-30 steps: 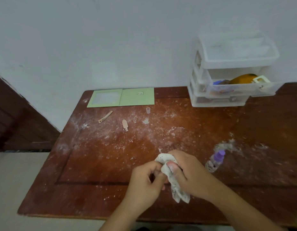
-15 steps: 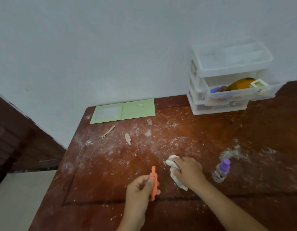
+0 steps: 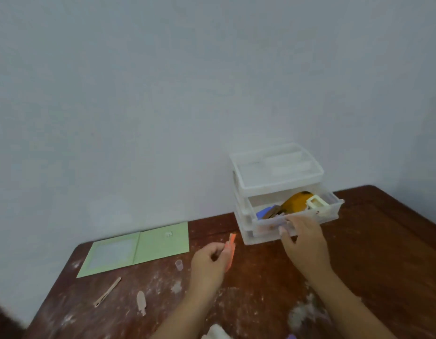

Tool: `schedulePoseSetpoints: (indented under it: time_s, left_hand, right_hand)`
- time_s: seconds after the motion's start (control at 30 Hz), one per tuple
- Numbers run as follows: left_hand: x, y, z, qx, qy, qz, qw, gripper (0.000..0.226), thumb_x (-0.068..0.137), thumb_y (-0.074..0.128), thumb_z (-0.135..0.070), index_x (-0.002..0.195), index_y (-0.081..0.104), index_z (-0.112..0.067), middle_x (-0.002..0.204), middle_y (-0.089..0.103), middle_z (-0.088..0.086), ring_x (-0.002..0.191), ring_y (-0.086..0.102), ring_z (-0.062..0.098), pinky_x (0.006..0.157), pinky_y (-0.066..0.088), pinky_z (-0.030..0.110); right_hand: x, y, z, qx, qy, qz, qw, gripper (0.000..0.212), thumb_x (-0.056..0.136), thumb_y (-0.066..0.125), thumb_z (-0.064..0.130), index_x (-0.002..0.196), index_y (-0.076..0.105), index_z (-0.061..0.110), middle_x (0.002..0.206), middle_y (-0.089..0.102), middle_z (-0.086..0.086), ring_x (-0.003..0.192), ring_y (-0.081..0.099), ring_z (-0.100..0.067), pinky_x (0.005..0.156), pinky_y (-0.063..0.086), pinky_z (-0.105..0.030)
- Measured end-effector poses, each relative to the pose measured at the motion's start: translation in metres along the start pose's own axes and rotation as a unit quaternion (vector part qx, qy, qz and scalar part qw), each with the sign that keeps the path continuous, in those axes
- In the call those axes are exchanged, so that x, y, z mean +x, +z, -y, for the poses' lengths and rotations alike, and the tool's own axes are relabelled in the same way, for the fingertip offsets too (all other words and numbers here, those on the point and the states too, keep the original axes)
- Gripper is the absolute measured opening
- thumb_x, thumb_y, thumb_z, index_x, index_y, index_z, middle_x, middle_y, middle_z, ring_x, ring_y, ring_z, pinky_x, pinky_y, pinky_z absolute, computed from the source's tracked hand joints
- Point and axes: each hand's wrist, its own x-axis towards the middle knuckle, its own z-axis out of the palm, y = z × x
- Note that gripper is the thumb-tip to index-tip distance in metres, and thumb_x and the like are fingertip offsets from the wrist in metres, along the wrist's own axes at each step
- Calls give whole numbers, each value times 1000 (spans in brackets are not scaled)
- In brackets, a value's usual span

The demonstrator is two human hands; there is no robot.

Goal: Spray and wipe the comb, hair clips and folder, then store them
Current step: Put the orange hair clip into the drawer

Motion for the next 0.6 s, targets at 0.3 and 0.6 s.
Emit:
schedulePoseSetpoints:
  time_s: [0.3,0.6]
  left_hand:
    - [112,102,-53,264,94,123,952,56,93,47,-23,41,28,-14,43,27,3,41,27,13,55,28,25]
    - [113,100,-46,263,93,118,953,23,85,51,-9,95,67,5,103,67,21,101,58,29,79,40,28]
  right_hand:
    - [37,25,-66,-184,-76,113,974,32,86,45,19,77,70,1,84,71,-15,88,67,-31,91,46,-48]
    - [39,22,-58,-169,-43,138,975,29,80,46,17,74,69,0,81,70,-16,86,67,-33,84,50,-49]
